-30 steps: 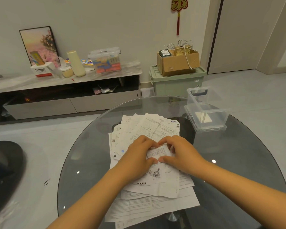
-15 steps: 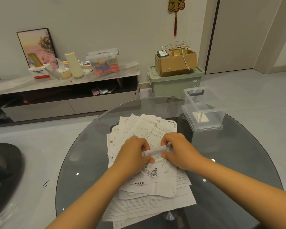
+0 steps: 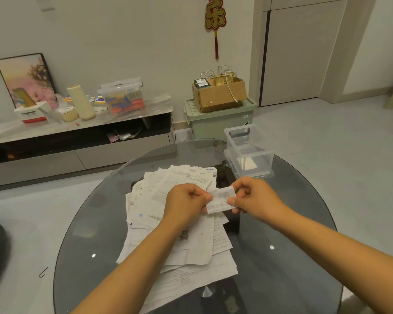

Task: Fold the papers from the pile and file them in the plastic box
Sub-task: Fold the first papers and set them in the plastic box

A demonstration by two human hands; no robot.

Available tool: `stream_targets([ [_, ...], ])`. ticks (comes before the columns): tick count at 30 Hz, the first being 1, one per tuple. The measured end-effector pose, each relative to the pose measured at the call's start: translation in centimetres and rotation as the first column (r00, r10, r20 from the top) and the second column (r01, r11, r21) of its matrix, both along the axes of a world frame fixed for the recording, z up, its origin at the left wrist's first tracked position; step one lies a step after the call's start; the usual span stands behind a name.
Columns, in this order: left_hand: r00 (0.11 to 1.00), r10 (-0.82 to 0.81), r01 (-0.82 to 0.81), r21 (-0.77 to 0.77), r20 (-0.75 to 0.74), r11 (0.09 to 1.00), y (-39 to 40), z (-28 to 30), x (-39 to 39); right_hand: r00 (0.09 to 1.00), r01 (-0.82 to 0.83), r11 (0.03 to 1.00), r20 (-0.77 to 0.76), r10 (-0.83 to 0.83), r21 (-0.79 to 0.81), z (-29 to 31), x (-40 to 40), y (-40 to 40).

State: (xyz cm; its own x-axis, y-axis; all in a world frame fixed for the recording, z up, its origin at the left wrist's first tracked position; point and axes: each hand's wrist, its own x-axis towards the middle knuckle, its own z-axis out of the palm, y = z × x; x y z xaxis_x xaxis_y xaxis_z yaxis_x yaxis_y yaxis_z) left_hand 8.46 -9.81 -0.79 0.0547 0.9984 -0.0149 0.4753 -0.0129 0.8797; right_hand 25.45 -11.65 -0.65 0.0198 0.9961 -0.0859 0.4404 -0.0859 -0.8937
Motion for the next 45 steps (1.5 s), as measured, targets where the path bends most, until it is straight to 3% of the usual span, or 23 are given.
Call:
stream_targets([
  [9,0.991,-0.082,0.091,0.091,-0.103,0.992,1.1,-1.9,6.7,0.955,0.096,0.989,0.270,-0.124,0.113,-2.0,5.1,0.0],
  [14,0.873,-0.226,0.367,0.280,-0.431,0.887,1.1,-3.6,8.3,0.919,0.083,0.987,0.372,-0.128,0.134,-3.4,7.3,0.3],
  [19,0.777,-0.283,0.504,0.285,-0.563,0.816,1.8,-4.9,8.6,0.750,-0.020,0.988,0.656,-0.087,0.154,-4.0,8.4,0.0],
  [25,0.773,-0.312,0.511,0.250,-0.552,0.822,2.4,-4.7,8.9,0.660,-0.006,0.997,0.749,-0.058,0.082,-3.9,9.7,0.0],
  [32,0.746,-0.255,0.472,0.219,-0.615,0.854,2.2,-4.2,9.5,0.651,-0.025,0.985,0.750,-0.113,0.170,-4.4,8.7,-0.7],
  [39,0.804,-0.159,0.439,0.392,-0.572,0.808,0.5,-1.4,7.1,0.777,-0.066,0.925,0.600,-0.187,0.374,-2.9,6.9,-1.7],
  [45,0.767,-0.118,0.388,0.311,-0.630,0.868,-1.7,0.7,2.5,0.842,-0.120,0.890,0.521,-0.144,0.440,-2.2,3.2,-2.1],
])
